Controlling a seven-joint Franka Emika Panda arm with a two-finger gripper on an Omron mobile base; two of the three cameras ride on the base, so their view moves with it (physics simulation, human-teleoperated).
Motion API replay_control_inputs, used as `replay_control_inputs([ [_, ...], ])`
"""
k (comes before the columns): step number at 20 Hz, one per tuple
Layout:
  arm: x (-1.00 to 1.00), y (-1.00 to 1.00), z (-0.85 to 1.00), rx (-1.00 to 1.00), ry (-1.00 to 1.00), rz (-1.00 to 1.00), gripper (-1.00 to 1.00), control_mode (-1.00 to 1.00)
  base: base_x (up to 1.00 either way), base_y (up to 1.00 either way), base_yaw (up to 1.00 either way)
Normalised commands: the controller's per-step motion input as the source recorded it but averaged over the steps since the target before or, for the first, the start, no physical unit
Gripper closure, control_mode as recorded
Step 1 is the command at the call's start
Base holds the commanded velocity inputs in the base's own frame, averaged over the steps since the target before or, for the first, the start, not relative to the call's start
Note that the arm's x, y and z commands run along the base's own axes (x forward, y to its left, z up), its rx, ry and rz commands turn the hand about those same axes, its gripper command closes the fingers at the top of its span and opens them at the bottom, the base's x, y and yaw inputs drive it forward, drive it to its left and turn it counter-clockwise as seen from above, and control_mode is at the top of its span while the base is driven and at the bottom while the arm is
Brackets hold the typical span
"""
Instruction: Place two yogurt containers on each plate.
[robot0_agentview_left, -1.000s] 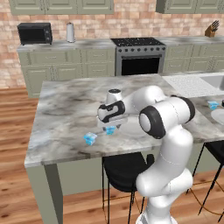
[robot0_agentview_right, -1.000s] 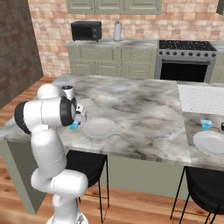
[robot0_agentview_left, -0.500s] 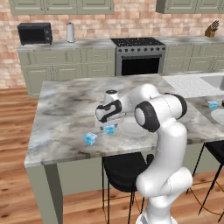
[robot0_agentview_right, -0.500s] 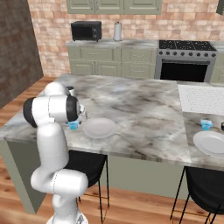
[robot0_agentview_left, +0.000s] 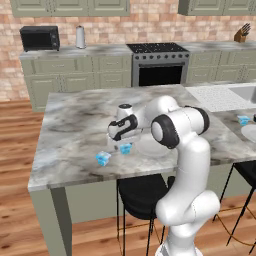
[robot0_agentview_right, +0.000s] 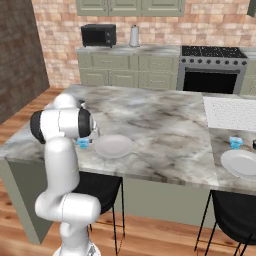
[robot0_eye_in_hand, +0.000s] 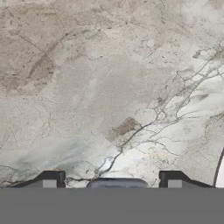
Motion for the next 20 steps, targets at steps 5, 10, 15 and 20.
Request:
replay_control_inputs([
  [5,-0.35,0.01,-0.07,0.0,0.0,0.0,1.0,-1.0,0.0,0.0,0.0],
  [10,-0.38,-0.09,0.63,0.02,-0.03,0.0,1.0,-1.0,0.0,0.0,0.0],
  [15,-0.15,-0.6,0.72,0.11,0.0,0.0,1.0,-1.0,0.0,0.0,0.0],
  [20,0.02,-0.92,0.25,0.15,0.01,0.0,1.0,-1.0,0.0,0.0,0.0],
])
